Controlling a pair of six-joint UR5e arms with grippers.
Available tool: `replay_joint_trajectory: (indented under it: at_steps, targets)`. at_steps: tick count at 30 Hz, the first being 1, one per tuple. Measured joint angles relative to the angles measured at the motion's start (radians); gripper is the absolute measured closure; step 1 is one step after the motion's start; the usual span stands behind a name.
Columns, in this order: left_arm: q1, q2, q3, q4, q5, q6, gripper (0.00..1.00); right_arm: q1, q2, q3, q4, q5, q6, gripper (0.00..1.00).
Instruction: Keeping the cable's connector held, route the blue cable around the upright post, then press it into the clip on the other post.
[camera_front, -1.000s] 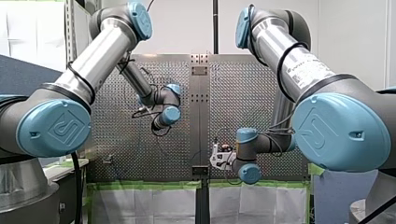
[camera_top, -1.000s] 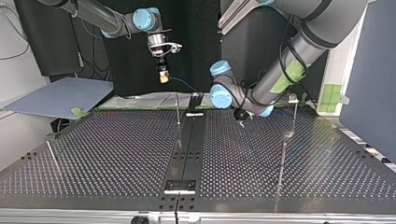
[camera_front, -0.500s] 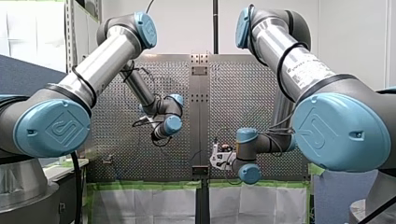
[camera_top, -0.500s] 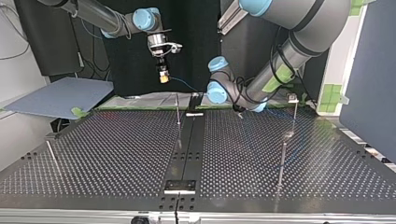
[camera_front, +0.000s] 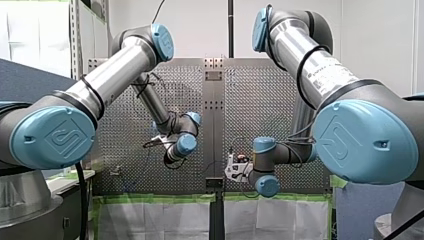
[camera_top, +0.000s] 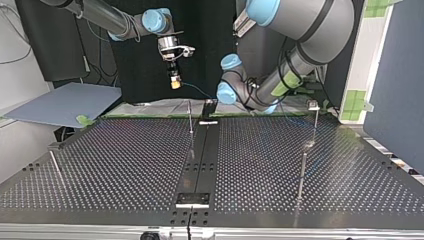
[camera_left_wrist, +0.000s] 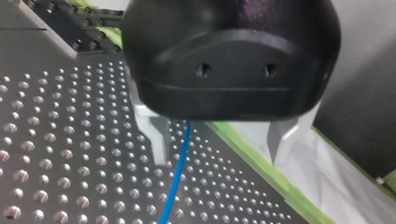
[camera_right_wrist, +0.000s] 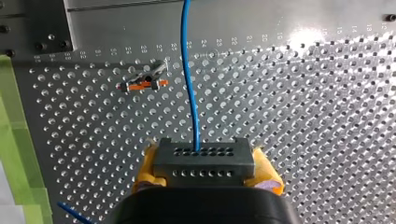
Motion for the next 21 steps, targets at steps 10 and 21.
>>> replay_joint_trajectory:
  at_steps: [10,21]
  targets:
    - [-0.027,-0.002,0.000,-0.008,0.066,-0.083,0.00,0.000,0.000,0.000,0.010,0.000,0.000,1.00]
    - [-0.045,-0.003,0.000,-0.080,0.147,-0.178,0.00,-0.008,-0.001,0.000,0.014,0.000,-0.002,1.00]
